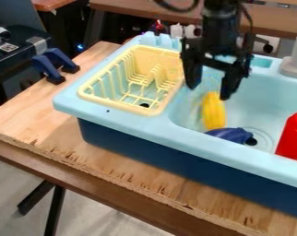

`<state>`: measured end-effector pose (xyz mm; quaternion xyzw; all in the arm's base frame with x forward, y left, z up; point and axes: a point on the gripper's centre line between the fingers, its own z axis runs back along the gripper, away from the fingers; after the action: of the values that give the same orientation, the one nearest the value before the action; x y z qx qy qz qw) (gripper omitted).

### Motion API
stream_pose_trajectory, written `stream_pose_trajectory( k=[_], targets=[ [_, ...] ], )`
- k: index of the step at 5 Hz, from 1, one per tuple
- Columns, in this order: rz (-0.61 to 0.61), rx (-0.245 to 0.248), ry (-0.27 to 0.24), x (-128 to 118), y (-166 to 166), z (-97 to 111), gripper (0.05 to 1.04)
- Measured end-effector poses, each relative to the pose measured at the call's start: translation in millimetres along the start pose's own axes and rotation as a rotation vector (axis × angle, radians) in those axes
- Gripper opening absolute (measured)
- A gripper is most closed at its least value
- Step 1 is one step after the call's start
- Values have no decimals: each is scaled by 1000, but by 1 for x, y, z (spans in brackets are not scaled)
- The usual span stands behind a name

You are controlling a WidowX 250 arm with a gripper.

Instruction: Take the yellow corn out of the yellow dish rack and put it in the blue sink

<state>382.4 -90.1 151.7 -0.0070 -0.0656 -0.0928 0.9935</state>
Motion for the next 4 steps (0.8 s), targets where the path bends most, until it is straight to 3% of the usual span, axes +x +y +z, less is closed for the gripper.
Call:
stream_pose_trajectory(
  k=[1, 2, 3, 4],
  targets=[
    [-41, 71, -47, -9, -6, 37, 1001],
    [-105, 106, 4, -21, -22, 55, 1001],
    [-248, -3, 185, -27, -32, 54, 1001],
    [-249, -11, 213, -27, -29, 50, 1001]
  ],
)
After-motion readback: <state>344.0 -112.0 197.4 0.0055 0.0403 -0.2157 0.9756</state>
